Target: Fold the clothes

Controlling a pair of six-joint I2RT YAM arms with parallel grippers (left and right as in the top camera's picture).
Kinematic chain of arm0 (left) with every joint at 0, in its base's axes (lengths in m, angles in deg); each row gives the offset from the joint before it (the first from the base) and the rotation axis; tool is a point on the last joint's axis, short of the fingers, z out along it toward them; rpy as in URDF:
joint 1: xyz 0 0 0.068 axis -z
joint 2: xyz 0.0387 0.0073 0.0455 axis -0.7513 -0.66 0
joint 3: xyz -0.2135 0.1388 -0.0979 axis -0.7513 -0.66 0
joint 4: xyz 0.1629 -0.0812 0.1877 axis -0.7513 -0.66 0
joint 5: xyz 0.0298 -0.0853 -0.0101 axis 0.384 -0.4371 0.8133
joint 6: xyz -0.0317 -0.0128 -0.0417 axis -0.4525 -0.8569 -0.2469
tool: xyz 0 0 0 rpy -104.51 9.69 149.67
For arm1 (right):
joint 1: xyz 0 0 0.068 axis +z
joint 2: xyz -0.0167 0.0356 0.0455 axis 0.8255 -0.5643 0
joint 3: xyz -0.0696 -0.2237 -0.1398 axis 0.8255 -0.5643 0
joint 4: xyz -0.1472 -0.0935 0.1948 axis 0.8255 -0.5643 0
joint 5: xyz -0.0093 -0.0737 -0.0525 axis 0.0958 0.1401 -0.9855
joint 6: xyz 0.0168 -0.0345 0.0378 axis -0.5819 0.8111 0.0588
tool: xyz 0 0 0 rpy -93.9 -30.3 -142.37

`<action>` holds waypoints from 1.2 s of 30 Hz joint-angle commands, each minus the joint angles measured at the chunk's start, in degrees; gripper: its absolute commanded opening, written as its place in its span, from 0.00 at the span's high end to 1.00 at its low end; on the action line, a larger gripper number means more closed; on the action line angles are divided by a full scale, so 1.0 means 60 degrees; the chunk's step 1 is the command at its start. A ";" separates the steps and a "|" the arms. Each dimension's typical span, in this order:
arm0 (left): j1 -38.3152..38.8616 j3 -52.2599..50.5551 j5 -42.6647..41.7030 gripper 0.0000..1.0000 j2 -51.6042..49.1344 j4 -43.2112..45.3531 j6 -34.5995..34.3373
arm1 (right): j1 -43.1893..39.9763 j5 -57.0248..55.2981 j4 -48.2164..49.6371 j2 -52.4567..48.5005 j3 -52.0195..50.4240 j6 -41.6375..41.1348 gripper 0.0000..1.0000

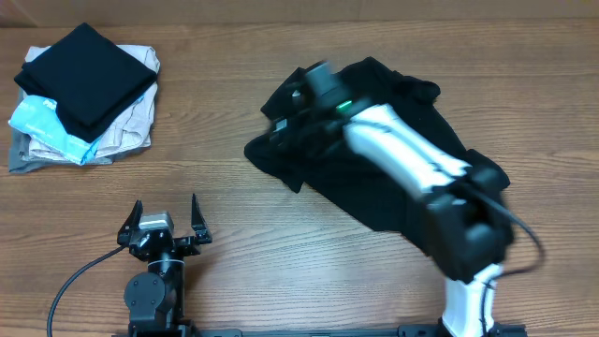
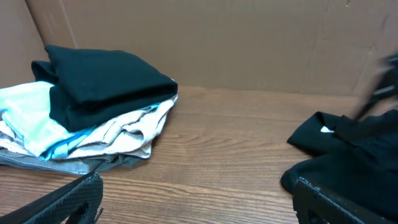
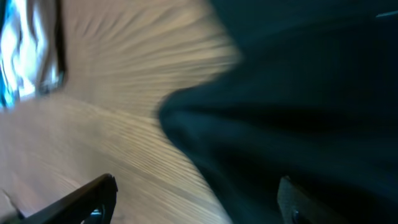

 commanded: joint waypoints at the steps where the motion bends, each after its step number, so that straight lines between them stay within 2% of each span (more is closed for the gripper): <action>1: 0.0066 -0.0036 -0.0080 0.00 0.0102 0.0015 0.0211 | -0.1432 0.0044 -0.1031 0.1792 0.0233 0.0372 0.09; 5: 0.0066 -0.0036 -0.0080 0.00 0.0102 0.0015 0.0211 | -0.2630 -0.0138 -0.3217 0.2306 0.0233 0.1155 0.09; 8: 0.0066 -0.0036 -0.0076 0.00 0.0102 0.0015 0.0211 | -0.3286 -0.1031 -0.4889 0.2313 0.0047 0.1122 0.06; 12: 0.0066 -0.0036 -0.0080 0.00 0.0102 0.0015 0.0215 | -0.3727 -0.1548 -0.5730 0.2313 -0.0794 0.0874 0.04; 16: 0.0066 -0.0036 -0.0080 0.00 0.0102 0.0015 0.0215 | -0.4076 -0.1548 -0.5635 0.2317 -0.2098 0.0459 0.04; 23: 0.0066 -0.0036 -0.0076 0.00 0.0102 0.0015 0.0215 | -0.4972 -0.1566 -0.4568 0.2317 -0.4087 -0.0328 0.04; 29: 0.0066 -0.0036 -0.0080 0.00 0.0102 0.0015 0.0211 | -0.5723 -0.1763 -0.4197 0.2317 -0.5067 -0.0382 0.04; 36: 0.0066 -0.0036 -0.0076 0.00 0.0102 0.0015 0.0211 | -0.5829 -0.2106 -0.3377 0.2313 -0.6022 -0.0474 0.03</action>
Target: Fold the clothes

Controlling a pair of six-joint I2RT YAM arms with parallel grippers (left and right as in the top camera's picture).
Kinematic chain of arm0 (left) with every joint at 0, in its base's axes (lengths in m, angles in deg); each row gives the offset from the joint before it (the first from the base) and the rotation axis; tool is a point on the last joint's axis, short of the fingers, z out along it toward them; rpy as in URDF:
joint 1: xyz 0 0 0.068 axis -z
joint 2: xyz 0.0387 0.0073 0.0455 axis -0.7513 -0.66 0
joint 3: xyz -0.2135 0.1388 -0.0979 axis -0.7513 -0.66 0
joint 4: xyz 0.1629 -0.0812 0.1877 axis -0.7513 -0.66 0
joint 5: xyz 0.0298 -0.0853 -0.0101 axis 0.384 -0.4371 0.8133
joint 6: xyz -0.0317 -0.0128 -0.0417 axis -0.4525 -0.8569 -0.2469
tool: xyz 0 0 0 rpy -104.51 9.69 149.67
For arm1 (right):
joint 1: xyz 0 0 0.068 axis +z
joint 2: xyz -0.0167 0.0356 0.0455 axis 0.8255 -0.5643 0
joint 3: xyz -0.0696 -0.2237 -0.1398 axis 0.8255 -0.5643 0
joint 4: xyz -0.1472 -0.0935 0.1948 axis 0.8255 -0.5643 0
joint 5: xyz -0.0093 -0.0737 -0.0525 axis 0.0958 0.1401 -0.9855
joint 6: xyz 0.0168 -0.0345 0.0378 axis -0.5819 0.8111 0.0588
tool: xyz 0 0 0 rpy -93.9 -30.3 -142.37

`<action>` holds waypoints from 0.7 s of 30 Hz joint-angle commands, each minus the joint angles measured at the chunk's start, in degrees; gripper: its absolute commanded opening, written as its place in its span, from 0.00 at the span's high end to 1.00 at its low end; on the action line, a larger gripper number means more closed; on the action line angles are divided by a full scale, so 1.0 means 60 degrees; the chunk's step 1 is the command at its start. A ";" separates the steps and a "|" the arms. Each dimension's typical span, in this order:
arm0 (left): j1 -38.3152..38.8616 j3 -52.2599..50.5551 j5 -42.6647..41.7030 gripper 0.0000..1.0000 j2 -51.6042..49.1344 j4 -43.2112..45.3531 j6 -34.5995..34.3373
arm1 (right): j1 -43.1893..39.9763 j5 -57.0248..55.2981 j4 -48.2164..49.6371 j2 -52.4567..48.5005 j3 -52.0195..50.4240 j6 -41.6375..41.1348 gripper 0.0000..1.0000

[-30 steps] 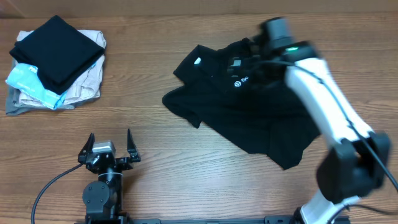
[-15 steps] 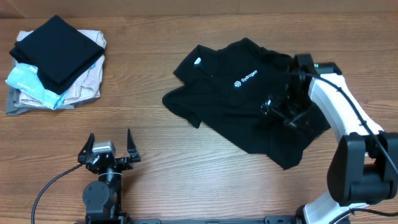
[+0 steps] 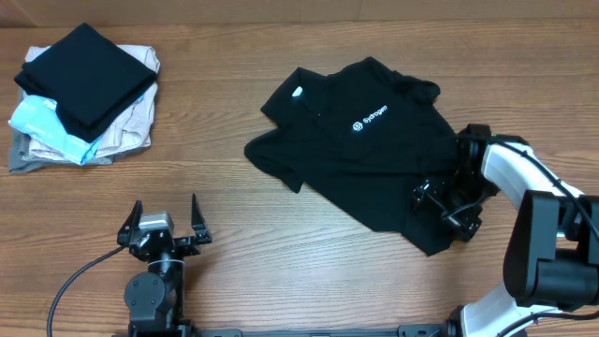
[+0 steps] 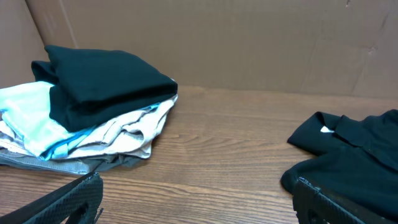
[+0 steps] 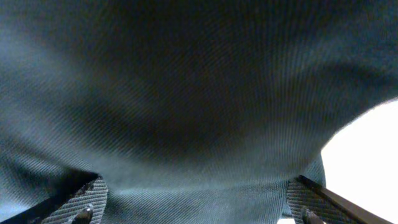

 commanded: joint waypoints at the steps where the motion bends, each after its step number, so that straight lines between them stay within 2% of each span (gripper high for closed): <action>1: 0.0066 -0.0036 -0.0080 0.00 0.0102 0.0015 0.0208 | -0.0029 -0.0619 0.0222 0.0000 -0.0302 -0.0342 0.03; 3: 0.0066 -0.0036 -0.0076 0.00 0.0102 0.0015 0.0208 | -0.0029 -0.1304 0.0342 0.0000 -0.0430 -0.0674 0.04; 6: 0.0066 -0.0036 -0.0080 0.00 0.0102 0.0015 0.0211 | -0.0029 -0.1668 0.0546 0.0000 -0.0474 -0.0831 0.18; 9: 0.0066 -0.0036 -0.0076 0.00 0.0102 0.0015 0.0211 | -0.0029 -0.1126 0.0521 0.0000 -0.0193 -0.0805 0.46; 12: 0.0066 -0.0036 -0.0080 0.00 0.0102 0.0015 0.0208 | -0.0029 -0.0900 -0.0033 0.0004 0.0612 -0.0437 0.85; 13: 0.0066 -0.0036 -0.0076 0.00 0.0102 0.0015 0.0208 | -0.0029 -0.0900 -0.0280 0.0004 0.0943 -0.0270 0.92; 14: 0.0066 -0.0036 -0.0080 0.00 0.0102 0.0015 0.0208 | -0.0029 -0.0903 -0.0565 0.0004 0.1293 -0.0106 0.96; 18: 0.0066 -0.0036 -0.0076 0.00 0.0102 0.0015 0.0208 | -0.0029 -0.1198 -0.1643 0.0004 0.2652 0.0051 0.96; 21: 0.0066 -0.0036 -0.0076 0.00 0.0102 0.0015 0.0208 | -0.0029 -0.1439 -0.1781 0.0004 0.3213 0.0219 0.96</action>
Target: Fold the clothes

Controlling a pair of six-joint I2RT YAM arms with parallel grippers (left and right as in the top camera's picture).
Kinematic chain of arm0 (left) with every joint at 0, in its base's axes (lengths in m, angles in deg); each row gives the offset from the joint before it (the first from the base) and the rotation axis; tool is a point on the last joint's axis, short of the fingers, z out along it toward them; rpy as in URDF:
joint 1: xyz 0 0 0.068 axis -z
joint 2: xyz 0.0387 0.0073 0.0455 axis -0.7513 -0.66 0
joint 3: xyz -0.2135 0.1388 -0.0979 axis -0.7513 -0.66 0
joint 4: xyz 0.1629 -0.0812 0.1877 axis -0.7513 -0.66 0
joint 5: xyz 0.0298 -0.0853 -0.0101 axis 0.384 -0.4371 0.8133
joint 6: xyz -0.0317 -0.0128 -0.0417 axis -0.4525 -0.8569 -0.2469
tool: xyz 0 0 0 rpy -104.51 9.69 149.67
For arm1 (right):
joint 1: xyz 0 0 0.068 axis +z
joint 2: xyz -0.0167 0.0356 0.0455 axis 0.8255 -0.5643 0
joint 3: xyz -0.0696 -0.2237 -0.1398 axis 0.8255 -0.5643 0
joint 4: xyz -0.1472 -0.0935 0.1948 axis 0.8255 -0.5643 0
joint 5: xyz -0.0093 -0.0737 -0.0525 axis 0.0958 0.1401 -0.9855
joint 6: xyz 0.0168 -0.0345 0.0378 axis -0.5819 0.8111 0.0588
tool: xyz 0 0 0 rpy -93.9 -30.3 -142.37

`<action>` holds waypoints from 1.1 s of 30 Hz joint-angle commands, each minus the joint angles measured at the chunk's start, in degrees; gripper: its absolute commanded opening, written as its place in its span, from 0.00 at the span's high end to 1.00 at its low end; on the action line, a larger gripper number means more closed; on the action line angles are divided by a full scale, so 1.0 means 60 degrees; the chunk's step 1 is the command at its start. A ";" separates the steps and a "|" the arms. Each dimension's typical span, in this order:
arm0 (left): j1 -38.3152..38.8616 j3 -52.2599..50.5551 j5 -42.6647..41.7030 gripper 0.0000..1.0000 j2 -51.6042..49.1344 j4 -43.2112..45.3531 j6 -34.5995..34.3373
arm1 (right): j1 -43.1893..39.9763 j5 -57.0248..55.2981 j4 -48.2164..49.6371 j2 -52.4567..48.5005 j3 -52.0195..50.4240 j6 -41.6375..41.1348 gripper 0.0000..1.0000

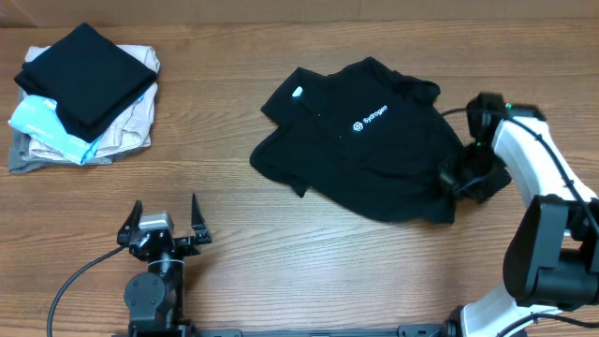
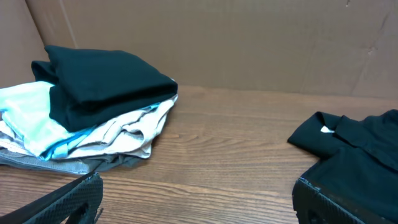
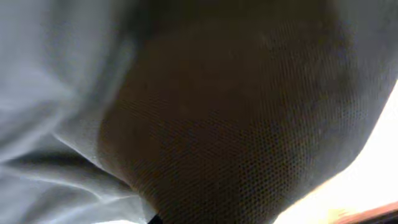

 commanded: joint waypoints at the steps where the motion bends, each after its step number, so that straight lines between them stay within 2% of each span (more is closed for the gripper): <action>1: 0.0066 -0.0036 -0.0084 0.00 0.0102 0.0015 0.0211 | -0.0036 -0.0543 0.0138 0.0015 0.0637 0.0237 0.96; 11: 0.0066 -0.0036 -0.0084 0.00 0.0102 0.0015 0.0211 | -0.0044 -0.0790 0.3064 -0.0062 0.0397 -0.0780 0.96; 15: 0.0066 -0.0036 -0.0084 0.00 0.0102 0.0015 0.0211 | -0.0044 -0.0790 0.3512 -0.0062 0.0397 -0.0812 0.96; 20: 0.0066 -0.0036 -0.0084 0.00 0.0102 0.0015 0.0211 | -0.0044 -0.0634 0.2583 -0.0062 0.0401 -0.0470 0.96; 27: 0.0066 -0.0036 -0.0084 0.00 0.0102 0.0015 0.0215 | -0.0044 0.1807 0.0248 -0.0044 0.0637 0.1628 0.96; 33: 0.0066 -0.0036 -0.0084 0.00 0.0102 0.0015 0.0211 | -0.0044 0.4033 -0.0856 -0.0022 0.0634 0.3002 0.96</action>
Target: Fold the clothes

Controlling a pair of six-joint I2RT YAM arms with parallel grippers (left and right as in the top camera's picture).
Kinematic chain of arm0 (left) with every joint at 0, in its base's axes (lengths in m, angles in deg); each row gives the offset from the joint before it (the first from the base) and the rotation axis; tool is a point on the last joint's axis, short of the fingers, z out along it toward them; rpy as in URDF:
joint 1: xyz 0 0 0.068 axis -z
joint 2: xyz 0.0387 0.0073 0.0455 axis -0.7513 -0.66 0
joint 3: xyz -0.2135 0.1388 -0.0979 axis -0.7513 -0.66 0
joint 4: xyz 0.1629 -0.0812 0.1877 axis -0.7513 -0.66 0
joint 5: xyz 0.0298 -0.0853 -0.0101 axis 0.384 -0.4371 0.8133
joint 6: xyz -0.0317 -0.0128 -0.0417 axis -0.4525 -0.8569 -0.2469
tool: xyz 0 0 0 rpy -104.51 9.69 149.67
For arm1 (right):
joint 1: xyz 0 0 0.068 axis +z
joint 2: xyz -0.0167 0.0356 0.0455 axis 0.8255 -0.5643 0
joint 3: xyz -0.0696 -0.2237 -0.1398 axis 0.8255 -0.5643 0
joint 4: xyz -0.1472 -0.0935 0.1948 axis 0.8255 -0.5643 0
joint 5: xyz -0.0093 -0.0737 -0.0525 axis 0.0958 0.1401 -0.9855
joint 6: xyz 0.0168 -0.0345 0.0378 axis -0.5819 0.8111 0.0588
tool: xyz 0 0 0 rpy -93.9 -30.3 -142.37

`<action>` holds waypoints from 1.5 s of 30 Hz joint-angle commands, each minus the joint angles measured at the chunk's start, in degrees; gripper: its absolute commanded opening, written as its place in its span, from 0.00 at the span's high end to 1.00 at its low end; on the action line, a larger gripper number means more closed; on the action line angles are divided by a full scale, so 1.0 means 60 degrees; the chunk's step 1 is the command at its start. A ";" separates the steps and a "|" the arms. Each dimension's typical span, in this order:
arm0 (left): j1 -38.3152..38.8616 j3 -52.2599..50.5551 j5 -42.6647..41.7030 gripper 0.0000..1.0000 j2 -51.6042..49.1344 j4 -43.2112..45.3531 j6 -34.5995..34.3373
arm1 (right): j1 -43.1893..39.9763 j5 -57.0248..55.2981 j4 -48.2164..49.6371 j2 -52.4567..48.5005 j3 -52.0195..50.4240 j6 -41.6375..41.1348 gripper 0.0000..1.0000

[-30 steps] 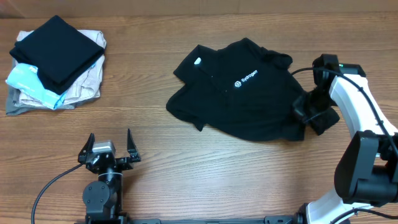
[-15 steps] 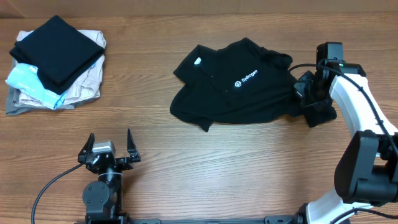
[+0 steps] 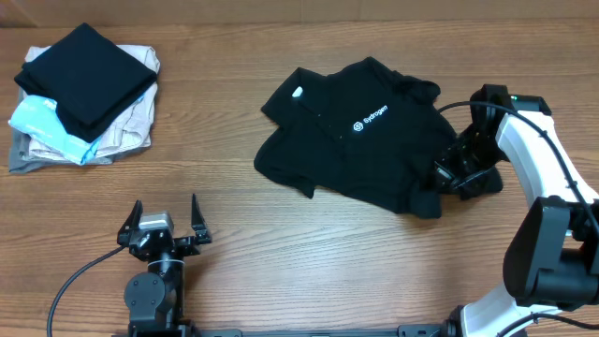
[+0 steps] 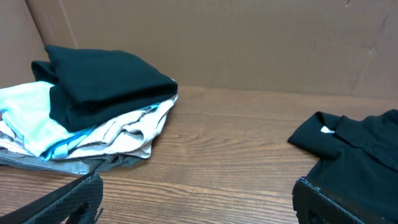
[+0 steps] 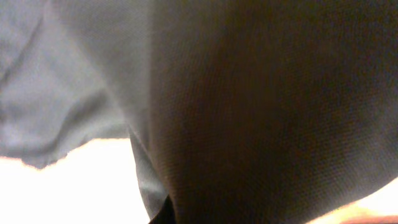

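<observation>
A black polo shirt (image 3: 356,150) with a small white chest logo lies spread at the table's centre right; its collar end also shows in the left wrist view (image 4: 360,146). My right gripper (image 3: 449,174) sits at the shirt's lower right edge, shut on a bunched part of the hem. The right wrist view shows only dark fabric (image 5: 261,112) close up, and the fingers are hidden behind it. My left gripper (image 3: 167,204) stands open near the front edge, far left of the shirt, its fingers (image 4: 68,199) holding nothing.
A stack of folded clothes (image 3: 84,89) topped by a black piece lies at the back left, also seen in the left wrist view (image 4: 93,99). A brown cardboard wall (image 4: 217,43) closes the far side. Bare wooden table (image 3: 281,253) lies between the grippers.
My right gripper has shifted slightly left with the hem. The shirt's lower right corner now lies drawn in and bunched closer to the body. The left arm is unchanged.
First my right arm reached across the shirt near its collar. Then it was at the lower right corner with its jaws open on the cloth. Then fabric filled its view and the corner was pulled inward, and now the hem lies bunched further in.
</observation>
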 commanded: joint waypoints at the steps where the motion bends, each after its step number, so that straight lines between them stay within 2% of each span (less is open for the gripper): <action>1: 0.0066 -0.0036 -0.0080 0.00 0.0102 0.0015 0.0211 | -0.0040 0.2313 -0.0157 -0.0022 0.0226 0.1428 0.96; 5: 0.0066 -0.0036 -0.0080 0.00 0.0102 0.0015 0.0211 | -0.0240 0.3570 0.0270 -0.0022 0.0226 0.1661 0.96; 9: 0.0066 -0.0036 -0.0080 0.00 0.0102 0.0015 0.0211 | -0.0878 0.3829 0.1224 -0.0022 0.0226 0.1104 0.96; 11: 0.0066 -0.0036 -0.0080 0.00 0.0102 0.0015 0.0211 | -0.1253 0.3497 0.1796 -0.0025 0.0215 0.0688 0.96; 15: 0.0066 -0.0036 -0.0080 0.00 0.0102 0.0015 0.0211 | -0.1821 0.1683 0.2630 -0.0025 0.0164 -0.0674 0.96; 20: 0.0066 -0.0036 -0.0080 0.00 0.0102 0.0015 0.0211 | -0.1883 0.0222 0.3450 -0.0029 -0.0175 -0.1781 0.94; 23: 0.0066 -0.0036 -0.0080 0.00 0.0102 0.0015 0.0211 | -0.1803 0.0135 0.3705 -0.0029 -0.0426 -0.2044 0.93; 27: 0.0066 -0.0036 -0.0080 0.00 0.0102 0.0015 0.0211 | -0.1807 0.0138 0.3202 -0.0025 -0.0492 -0.1818 0.96; 35: 0.0066 -0.0036 -0.0076 0.00 0.0102 0.0015 0.0211 | -0.1843 0.0171 0.2098 -0.0025 -0.0492 -0.0168 0.96; 45: 0.0066 -0.0036 -0.0076 0.00 0.0102 0.0015 0.0215 | -0.1851 0.0135 0.2390 -0.0025 -0.0492 -0.0157 0.96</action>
